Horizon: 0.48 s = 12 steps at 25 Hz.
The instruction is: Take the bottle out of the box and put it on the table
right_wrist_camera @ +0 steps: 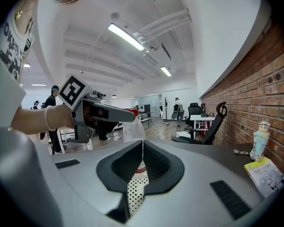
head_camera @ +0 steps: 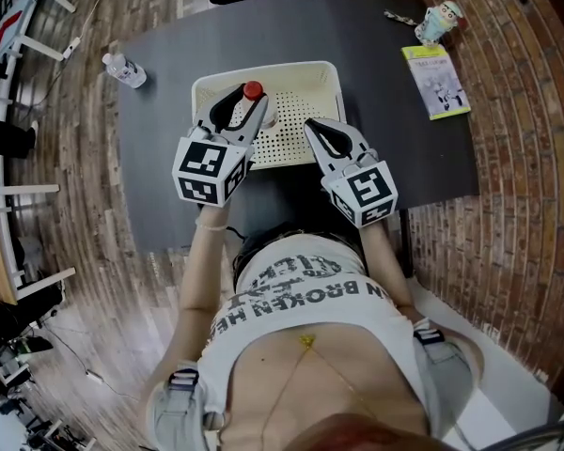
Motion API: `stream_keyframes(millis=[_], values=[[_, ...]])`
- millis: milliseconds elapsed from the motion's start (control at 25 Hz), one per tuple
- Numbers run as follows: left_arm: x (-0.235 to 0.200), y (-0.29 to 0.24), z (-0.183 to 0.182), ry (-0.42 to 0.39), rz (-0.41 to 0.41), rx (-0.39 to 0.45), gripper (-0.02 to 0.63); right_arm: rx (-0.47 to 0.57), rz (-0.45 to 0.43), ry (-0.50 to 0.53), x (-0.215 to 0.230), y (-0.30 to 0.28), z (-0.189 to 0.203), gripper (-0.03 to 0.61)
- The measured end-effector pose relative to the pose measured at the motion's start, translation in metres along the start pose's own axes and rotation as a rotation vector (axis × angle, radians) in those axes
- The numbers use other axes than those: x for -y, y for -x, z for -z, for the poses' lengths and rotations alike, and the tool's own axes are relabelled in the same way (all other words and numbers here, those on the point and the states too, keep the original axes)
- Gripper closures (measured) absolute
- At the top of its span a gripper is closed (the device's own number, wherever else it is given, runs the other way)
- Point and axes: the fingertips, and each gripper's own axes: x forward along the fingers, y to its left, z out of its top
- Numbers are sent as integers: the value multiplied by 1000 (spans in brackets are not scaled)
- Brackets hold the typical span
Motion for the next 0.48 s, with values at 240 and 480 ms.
stream_keyframes(millis=[240, 480], values=[[1, 14, -24, -2, 5, 29, 469, 15, -3, 8, -6, 2, -6, 568], [-1, 24, -35, -8, 4, 45, 469, 22, 5, 11, -11, 4, -9, 568]])
